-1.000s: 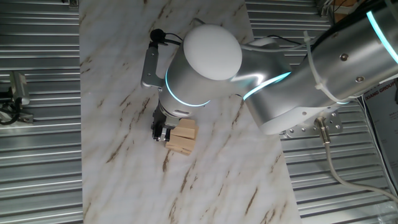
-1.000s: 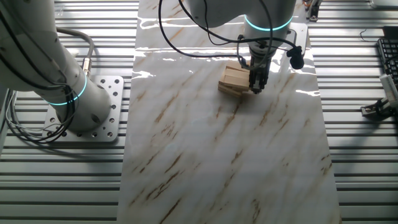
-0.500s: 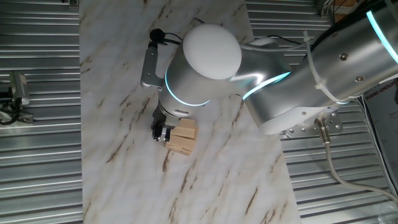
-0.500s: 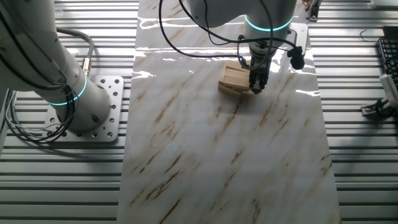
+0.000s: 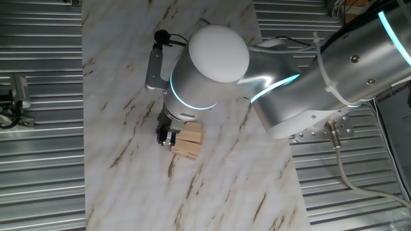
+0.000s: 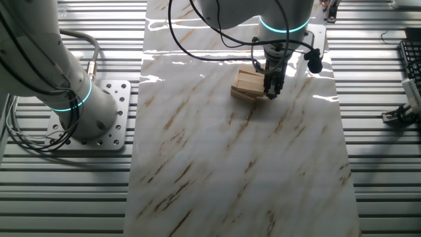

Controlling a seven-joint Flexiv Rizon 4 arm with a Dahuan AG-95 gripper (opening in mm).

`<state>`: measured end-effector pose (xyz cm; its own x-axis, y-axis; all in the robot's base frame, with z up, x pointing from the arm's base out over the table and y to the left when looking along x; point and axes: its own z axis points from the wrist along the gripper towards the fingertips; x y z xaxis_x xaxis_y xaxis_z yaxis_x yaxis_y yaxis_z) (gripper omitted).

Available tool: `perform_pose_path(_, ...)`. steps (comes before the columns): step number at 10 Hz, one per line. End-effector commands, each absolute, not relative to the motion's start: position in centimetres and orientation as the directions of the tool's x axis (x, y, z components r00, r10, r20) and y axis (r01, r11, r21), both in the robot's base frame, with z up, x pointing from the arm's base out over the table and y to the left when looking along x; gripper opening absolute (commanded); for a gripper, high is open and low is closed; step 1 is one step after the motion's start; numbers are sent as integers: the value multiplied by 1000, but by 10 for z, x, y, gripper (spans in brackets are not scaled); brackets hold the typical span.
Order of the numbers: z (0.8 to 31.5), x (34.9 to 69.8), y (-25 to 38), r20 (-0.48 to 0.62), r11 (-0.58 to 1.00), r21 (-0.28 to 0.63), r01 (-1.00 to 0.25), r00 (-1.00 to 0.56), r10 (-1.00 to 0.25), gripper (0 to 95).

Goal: Play Jenga

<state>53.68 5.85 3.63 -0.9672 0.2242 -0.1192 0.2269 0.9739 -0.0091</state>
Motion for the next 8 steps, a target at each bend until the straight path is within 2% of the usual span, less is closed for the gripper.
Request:
perform_pose_path(1,36,537,58,-118,974,-9,226,-968,223,0)
perform_pose_path(8,37,539,58,-118,974,-11,225,-968,223,0)
